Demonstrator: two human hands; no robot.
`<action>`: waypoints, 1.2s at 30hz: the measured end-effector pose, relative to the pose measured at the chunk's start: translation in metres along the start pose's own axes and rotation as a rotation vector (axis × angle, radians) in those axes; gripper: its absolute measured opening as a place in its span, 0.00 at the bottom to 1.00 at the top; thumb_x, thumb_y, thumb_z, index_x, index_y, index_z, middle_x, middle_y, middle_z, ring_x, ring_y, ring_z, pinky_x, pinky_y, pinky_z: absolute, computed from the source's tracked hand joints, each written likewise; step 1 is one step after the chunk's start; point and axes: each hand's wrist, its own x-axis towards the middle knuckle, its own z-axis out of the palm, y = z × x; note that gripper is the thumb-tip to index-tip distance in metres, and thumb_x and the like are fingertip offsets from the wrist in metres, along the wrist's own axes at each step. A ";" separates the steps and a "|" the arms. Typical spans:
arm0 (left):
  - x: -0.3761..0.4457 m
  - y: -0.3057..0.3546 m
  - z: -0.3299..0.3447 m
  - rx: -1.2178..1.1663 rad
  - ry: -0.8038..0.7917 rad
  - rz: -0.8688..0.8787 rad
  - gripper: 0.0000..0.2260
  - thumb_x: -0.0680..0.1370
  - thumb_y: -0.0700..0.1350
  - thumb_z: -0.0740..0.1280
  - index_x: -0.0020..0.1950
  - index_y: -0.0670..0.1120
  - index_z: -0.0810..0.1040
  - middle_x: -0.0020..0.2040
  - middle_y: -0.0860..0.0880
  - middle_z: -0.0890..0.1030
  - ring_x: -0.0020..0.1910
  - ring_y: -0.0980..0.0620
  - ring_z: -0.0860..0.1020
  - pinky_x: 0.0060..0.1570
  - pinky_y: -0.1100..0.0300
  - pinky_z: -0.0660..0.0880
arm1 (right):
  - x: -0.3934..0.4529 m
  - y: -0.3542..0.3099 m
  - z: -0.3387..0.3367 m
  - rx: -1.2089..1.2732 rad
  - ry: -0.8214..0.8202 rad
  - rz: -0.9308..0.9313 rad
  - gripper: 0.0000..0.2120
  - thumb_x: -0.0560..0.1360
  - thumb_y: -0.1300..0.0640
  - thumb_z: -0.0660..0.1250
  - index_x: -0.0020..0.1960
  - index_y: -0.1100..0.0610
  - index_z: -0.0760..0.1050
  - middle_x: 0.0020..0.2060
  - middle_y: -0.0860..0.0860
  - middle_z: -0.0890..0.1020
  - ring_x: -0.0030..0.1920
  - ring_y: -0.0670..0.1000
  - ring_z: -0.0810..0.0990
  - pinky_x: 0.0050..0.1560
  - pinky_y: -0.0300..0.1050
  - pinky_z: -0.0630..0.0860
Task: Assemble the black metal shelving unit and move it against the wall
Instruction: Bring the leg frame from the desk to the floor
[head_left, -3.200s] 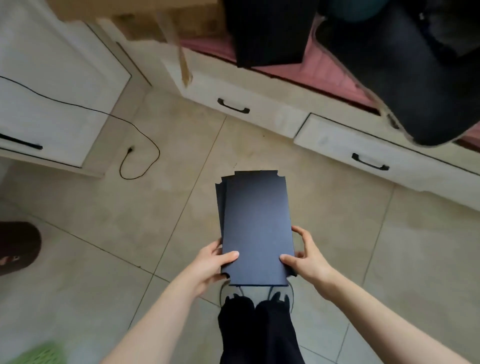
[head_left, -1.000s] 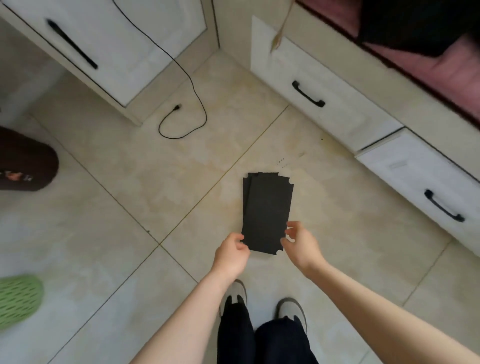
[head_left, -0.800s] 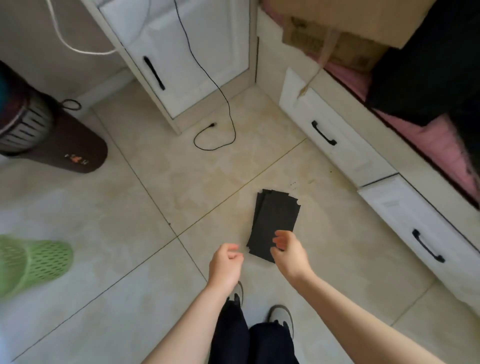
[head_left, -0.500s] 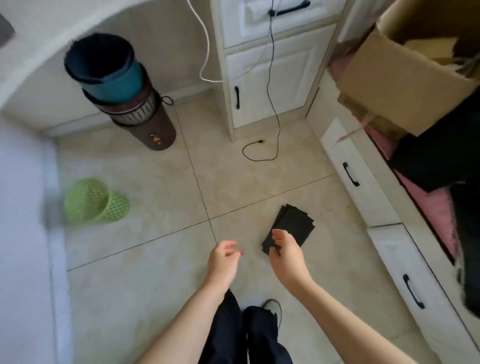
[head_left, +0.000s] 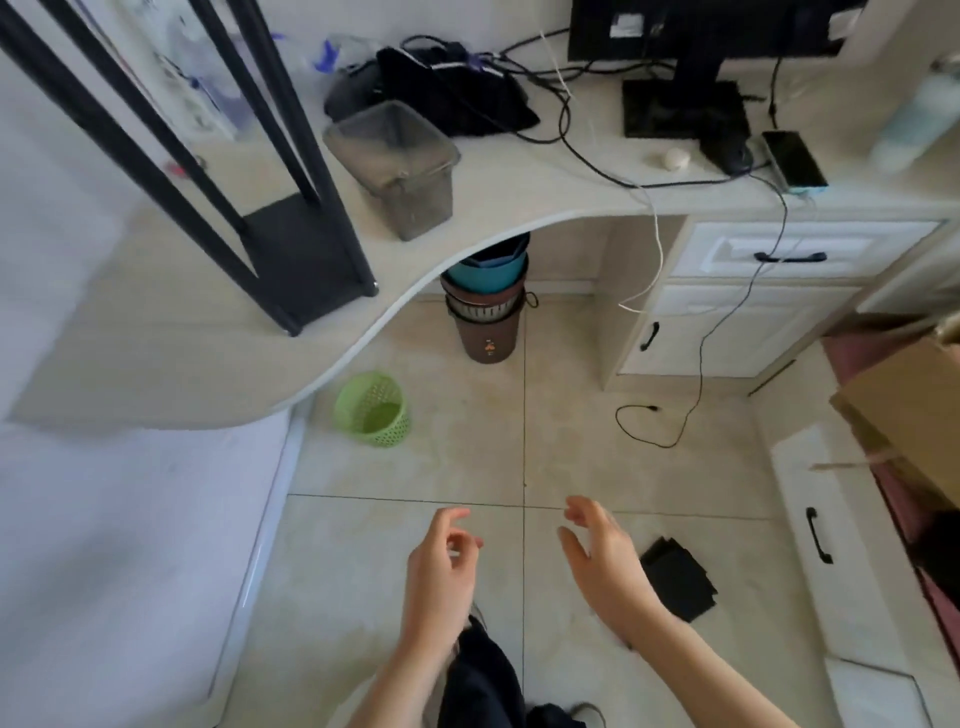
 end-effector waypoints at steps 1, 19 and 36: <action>0.006 0.004 -0.015 -0.006 0.027 0.015 0.11 0.81 0.37 0.65 0.57 0.53 0.76 0.42 0.55 0.83 0.44 0.64 0.80 0.43 0.73 0.73 | 0.007 -0.018 -0.001 -0.008 -0.009 -0.028 0.18 0.82 0.55 0.61 0.72 0.53 0.67 0.63 0.48 0.76 0.64 0.48 0.74 0.59 0.37 0.67; 0.117 0.067 -0.209 0.161 0.437 0.166 0.11 0.82 0.42 0.65 0.64 0.50 0.76 0.49 0.50 0.81 0.48 0.53 0.77 0.49 0.57 0.76 | 0.121 -0.257 -0.002 -0.245 -0.032 -0.514 0.21 0.82 0.55 0.60 0.74 0.58 0.65 0.67 0.53 0.72 0.69 0.52 0.69 0.64 0.38 0.64; 0.230 0.125 -0.278 0.300 0.698 0.048 0.20 0.81 0.54 0.65 0.72 0.52 0.68 0.60 0.52 0.79 0.55 0.51 0.79 0.56 0.54 0.77 | 0.241 -0.396 -0.045 -0.204 0.081 -0.775 0.26 0.81 0.55 0.62 0.76 0.59 0.60 0.70 0.56 0.70 0.70 0.56 0.68 0.68 0.50 0.68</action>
